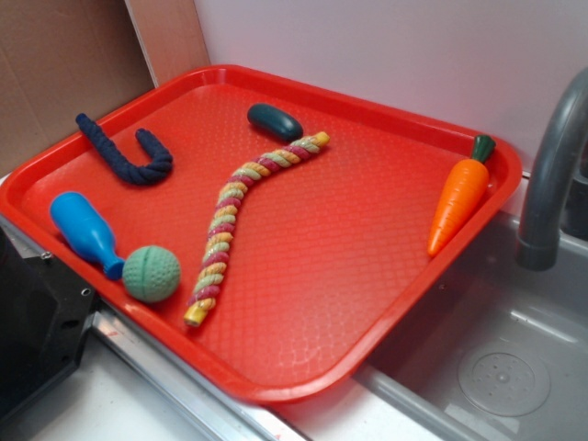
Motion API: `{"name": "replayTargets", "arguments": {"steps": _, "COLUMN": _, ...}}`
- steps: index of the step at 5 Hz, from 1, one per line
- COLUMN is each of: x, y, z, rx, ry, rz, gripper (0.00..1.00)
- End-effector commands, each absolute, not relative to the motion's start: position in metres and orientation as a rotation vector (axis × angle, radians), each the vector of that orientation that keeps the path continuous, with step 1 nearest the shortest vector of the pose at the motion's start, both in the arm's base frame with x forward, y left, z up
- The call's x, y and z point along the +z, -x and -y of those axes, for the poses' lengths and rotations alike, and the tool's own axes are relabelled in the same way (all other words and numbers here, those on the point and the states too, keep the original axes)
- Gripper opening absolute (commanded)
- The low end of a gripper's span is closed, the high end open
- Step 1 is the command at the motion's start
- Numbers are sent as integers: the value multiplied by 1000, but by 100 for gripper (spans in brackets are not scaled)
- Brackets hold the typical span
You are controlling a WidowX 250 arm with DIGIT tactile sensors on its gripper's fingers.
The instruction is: Grab the plastic pickle.
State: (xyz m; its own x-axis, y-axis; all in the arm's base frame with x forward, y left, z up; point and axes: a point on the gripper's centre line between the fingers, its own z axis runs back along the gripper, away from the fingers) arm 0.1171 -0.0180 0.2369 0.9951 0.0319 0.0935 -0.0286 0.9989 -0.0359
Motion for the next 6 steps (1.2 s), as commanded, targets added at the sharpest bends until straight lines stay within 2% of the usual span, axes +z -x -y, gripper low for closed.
{"name": "replayTargets", "arguments": {"steps": 1, "x": 237, "y": -117, "z": 18, "rx": 30, "ry": 35, "rz": 94, "gripper": 100}}
{"name": "replayTargets", "arguments": {"steps": 2, "x": 194, "y": -141, "z": 9, "rx": 270, "ry": -46, "rz": -114, "gripper": 100}}
{"name": "replayTargets", "arguments": {"steps": 3, "x": 169, "y": -175, "z": -9, "rx": 526, "ry": -95, "rz": -52, "gripper": 100}}
{"name": "replayTargets", "arguments": {"steps": 4, "x": 144, "y": -204, "z": -29, "rx": 779, "ry": -88, "rz": 96, "gripper": 100}}
{"name": "replayTargets", "arguments": {"steps": 5, "x": 158, "y": -207, "z": -45, "rx": 876, "ry": -89, "rz": 243, "gripper": 100}}
{"name": "replayTargets", "arguments": {"steps": 6, "x": 158, "y": -207, "z": -45, "rx": 876, "ry": -89, "rz": 243, "gripper": 100}}
